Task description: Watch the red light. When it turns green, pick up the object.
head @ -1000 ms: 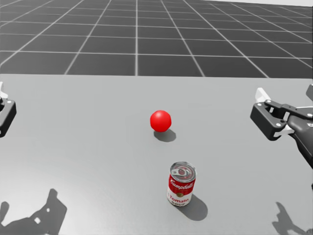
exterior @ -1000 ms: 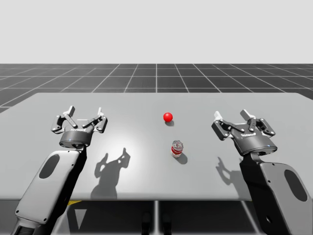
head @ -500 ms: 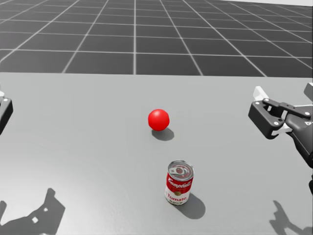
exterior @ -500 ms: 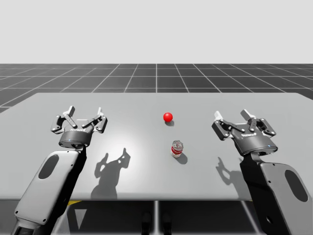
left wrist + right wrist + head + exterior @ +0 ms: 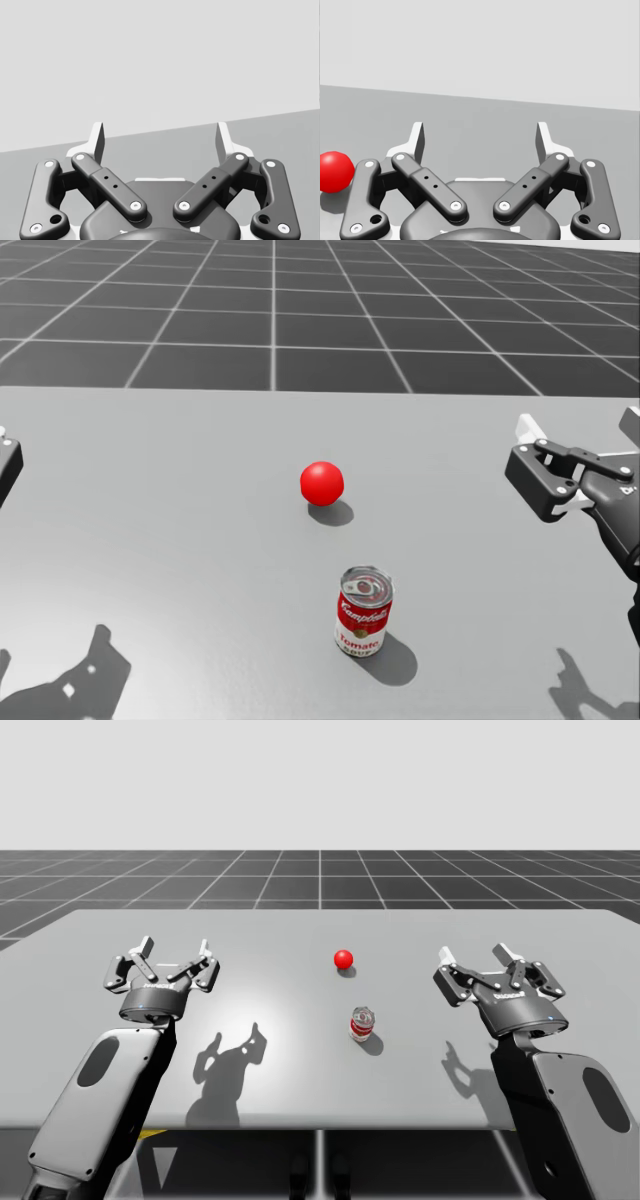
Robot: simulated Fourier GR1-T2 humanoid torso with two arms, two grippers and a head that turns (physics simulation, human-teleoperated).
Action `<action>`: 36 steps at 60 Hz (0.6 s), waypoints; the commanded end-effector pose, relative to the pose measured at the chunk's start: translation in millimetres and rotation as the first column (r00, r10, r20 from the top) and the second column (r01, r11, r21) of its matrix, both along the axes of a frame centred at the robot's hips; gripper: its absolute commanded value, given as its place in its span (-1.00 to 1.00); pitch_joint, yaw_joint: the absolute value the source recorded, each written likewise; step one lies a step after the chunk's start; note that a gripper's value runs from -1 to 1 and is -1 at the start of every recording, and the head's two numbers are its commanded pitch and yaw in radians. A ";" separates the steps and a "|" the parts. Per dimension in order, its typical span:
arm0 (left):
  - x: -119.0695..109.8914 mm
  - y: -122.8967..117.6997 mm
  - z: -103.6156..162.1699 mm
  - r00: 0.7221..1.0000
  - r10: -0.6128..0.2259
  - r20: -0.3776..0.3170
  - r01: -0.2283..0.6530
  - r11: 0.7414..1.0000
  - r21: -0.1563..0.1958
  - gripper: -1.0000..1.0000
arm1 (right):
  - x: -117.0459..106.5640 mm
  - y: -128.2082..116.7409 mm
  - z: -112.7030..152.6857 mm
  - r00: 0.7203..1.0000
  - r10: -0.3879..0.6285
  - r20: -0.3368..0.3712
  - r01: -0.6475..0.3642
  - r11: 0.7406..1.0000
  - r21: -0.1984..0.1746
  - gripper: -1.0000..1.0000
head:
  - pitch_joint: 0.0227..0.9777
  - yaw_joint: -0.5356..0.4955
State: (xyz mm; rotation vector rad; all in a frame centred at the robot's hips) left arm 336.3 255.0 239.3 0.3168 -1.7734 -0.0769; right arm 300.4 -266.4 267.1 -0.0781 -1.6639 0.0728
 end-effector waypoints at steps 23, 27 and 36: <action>0.0 -0.5 -0.4 1.000 -0.006 0.000 0.006 1.000 0.000 -1.00 | -0.6 0.3 1.0 1.000 -0.001 0.003 0.001 1.000 0.000 -1.00 | 0.25 -0.16; 0.0 -0.6 -0.4 1.000 -0.007 0.000 0.007 1.000 0.000 -1.00 | -0.9 0.2 1.3 1.000 -0.003 0.004 0.003 1.000 0.001 -1.00 | 0.25 -0.16; 0.2 -0.5 -0.2 1.000 -0.009 -0.001 0.009 1.000 -0.002 -1.00 | -0.7 0.4 1.8 1.000 -0.002 0.004 0.002 1.000 0.003 -1.00 | 0.34 -0.19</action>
